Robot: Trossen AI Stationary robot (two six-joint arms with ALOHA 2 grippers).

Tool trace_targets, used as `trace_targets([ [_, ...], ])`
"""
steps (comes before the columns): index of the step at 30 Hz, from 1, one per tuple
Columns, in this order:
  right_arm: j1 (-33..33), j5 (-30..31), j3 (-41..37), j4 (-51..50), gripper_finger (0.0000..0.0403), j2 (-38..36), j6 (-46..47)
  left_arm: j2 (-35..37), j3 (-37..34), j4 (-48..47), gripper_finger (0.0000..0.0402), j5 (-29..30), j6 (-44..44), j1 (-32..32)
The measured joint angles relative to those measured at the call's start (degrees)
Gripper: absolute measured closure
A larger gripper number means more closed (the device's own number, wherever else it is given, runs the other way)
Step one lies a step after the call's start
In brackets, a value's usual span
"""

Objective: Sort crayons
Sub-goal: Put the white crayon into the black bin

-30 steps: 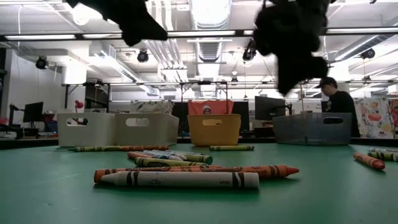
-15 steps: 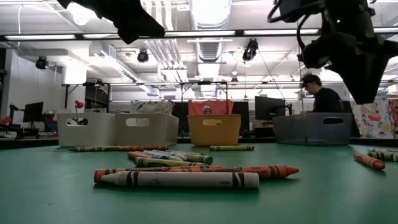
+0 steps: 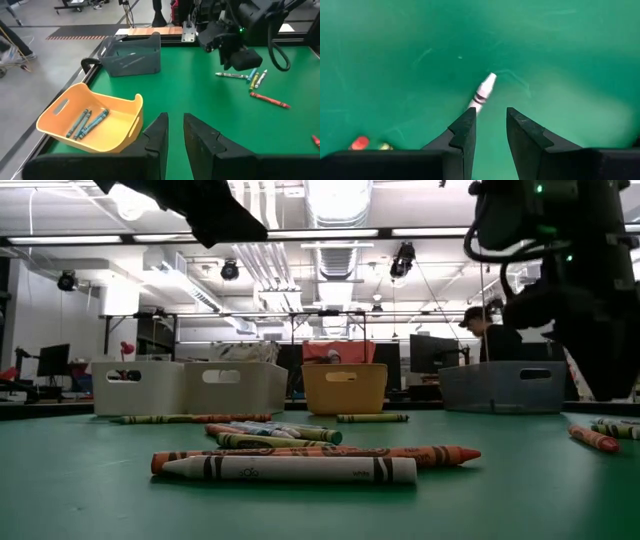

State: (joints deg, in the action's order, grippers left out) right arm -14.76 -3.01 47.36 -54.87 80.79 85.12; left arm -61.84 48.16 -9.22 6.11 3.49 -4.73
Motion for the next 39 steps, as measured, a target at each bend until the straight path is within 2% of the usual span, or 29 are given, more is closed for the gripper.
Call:
trace_targets([
  [12, 0.02, 2.18, -4.68, 5.46, 0.0305, 0.07, 1.45, -0.02, 0.0, -0.21, 0.0359, 0.87, -0.98, 0.04],
  [19, 0.0, 4.03, -8.33, 11.92, 0.0308, -0.15, 2.05, -0.04, 0.0, -0.24, 0.0359, 0.87, -2.06, 0.04],
  [23, 0.01, 4.67, -8.9, 12.78, 0.0322, -0.11, 2.03, -0.04, 0.0, -0.26, 0.0359, 0.87, -3.14, 0.04],
  [33, -0.05, 7.34, -8.99, 13.42, 0.0387, -0.04, 0.88, -0.04, 0.0, -0.25, 0.0359, 0.86, -5.27, 0.04],
  [39, 0.11, 8.48, -7.12, 11.62, 0.0389, -0.03, -2.2, -0.05, -0.69, -0.08, 0.0359, 0.85, -6.22, 0.44],
])
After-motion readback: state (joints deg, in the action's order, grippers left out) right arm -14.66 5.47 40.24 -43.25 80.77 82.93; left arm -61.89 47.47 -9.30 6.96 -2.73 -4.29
